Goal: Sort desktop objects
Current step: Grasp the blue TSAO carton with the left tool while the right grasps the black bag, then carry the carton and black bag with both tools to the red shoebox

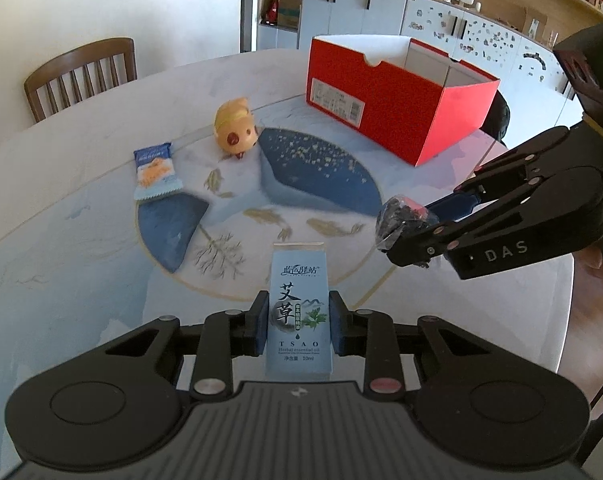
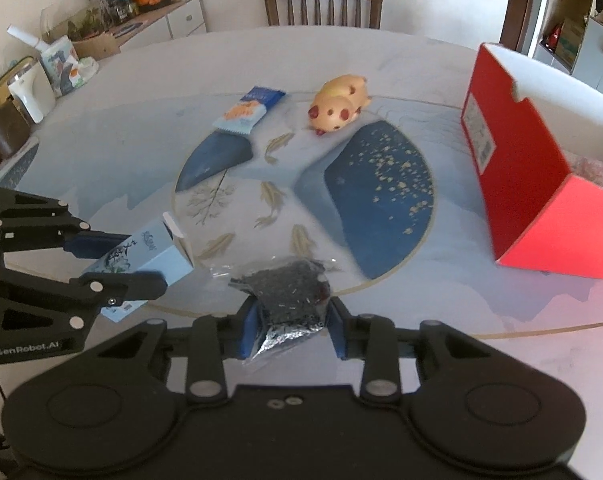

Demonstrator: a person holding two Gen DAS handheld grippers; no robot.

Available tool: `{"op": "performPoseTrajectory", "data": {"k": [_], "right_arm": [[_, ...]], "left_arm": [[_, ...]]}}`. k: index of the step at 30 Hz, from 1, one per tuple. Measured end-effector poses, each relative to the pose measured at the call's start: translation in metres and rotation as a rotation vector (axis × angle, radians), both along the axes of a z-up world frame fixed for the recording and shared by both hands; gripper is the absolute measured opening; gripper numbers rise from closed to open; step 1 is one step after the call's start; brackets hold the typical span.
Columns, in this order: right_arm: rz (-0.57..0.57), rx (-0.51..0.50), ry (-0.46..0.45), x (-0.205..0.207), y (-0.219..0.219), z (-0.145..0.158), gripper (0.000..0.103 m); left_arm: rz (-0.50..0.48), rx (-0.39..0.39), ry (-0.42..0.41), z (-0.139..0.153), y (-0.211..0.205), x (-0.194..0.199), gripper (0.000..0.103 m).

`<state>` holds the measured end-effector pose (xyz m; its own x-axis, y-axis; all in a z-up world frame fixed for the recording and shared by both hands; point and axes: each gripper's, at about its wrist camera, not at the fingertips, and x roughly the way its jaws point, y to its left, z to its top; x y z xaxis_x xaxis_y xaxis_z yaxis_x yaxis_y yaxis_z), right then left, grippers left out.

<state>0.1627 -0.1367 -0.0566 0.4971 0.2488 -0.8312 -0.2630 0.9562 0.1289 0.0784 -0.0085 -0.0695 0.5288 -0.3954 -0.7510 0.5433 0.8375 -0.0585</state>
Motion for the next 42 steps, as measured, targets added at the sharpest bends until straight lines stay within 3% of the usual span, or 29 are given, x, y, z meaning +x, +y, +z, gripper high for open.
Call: {"op": "performPoseTrajectory", "data": {"k": [11,27,42], "right_arm": [[-0.021,0.030,-0.048,0.000,-0.041,0.033,0.034],[-0.045,0.037,-0.100,0.020,-0.115,0.071,0.034],[-0.081,0.047,-0.139,0.053,-0.187,0.080,0.034]], "left_arm": [[0.007,0.024,-0.030,0.024,-0.032,0.002,0.028],[0.001,-0.042,-0.052,0.061,-0.082,0.023,0.028],[0.023,-0.070,-0.066,0.078,-0.142,0.062,0.028]]}}
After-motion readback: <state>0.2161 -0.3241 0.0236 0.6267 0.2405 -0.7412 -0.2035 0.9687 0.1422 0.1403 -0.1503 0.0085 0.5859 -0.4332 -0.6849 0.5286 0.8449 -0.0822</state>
